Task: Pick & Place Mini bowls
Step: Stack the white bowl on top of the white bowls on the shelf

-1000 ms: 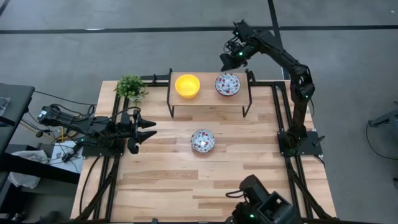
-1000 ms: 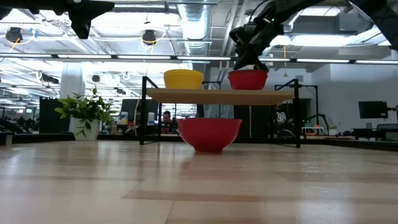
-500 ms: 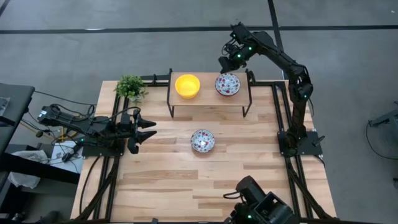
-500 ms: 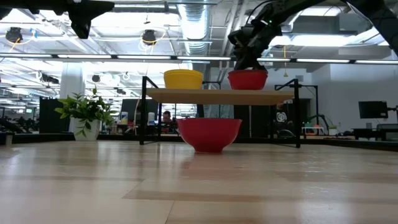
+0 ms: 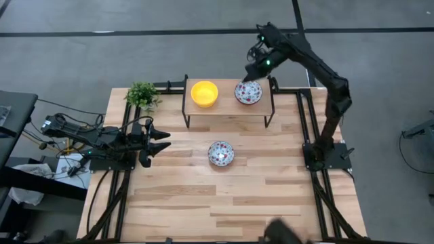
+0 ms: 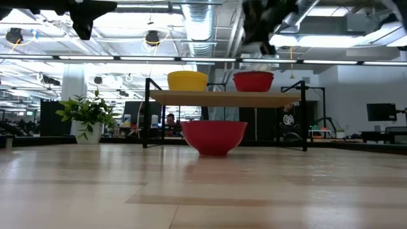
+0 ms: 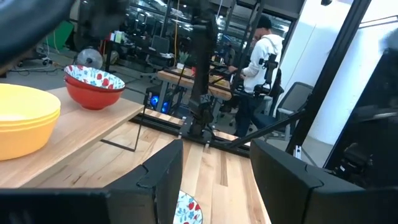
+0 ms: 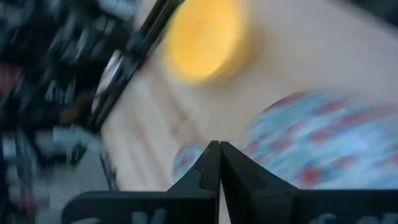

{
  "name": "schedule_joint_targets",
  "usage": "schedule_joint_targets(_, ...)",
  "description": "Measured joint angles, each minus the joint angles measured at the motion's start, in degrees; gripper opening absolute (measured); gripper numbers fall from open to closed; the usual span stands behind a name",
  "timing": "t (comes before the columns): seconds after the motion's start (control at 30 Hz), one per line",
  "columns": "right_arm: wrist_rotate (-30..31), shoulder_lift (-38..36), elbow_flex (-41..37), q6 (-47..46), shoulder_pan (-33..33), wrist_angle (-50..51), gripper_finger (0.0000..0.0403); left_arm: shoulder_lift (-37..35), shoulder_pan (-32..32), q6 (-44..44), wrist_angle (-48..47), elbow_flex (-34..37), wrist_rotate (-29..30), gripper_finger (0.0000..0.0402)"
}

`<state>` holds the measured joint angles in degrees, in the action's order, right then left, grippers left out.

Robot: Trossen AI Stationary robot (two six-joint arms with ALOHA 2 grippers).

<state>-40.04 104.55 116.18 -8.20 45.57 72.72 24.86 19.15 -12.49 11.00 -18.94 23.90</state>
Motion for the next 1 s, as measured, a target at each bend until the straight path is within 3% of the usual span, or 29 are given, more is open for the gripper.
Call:
schedule_joint_targets(0.23, 9.2, -7.4, 0.0, -0.8, -21.7, 9.9, 0.0000, 0.0, 0.0, 0.0, 0.0, 0.0, 0.0, 0.0186)
schedule_joint_targets(0.37, 20.6, -7.0, 0.0, -12.4, -34.0, 11.7, 0.0000, 0.0, 0.0, 0.0, 0.0, 0.0, 0.0, 0.0186)
schedule_joint_targets(0.5, 24.9, -5.1, 0.1, -24.2, -42.1, 11.1, 0.0000, 0.0, 0.0, -0.3, 0.0, 0.0, -0.7, 0.0186)
schedule_joint_targets(0.77, 31.1, 0.8, -0.7, -38.0, -49.0, 10.7, 0.0000, 0.0, 0.0, -0.3, -1.0, 0.0, -9.3, 0.0186)
schedule_joint_targets(1.0, 31.0, 2.5, -11.2, -44.7, -51.6, 3.8, 0.0000, -0.4, 0.0, 0.7, -3.6, 0.0, -12.1, 0.0186)
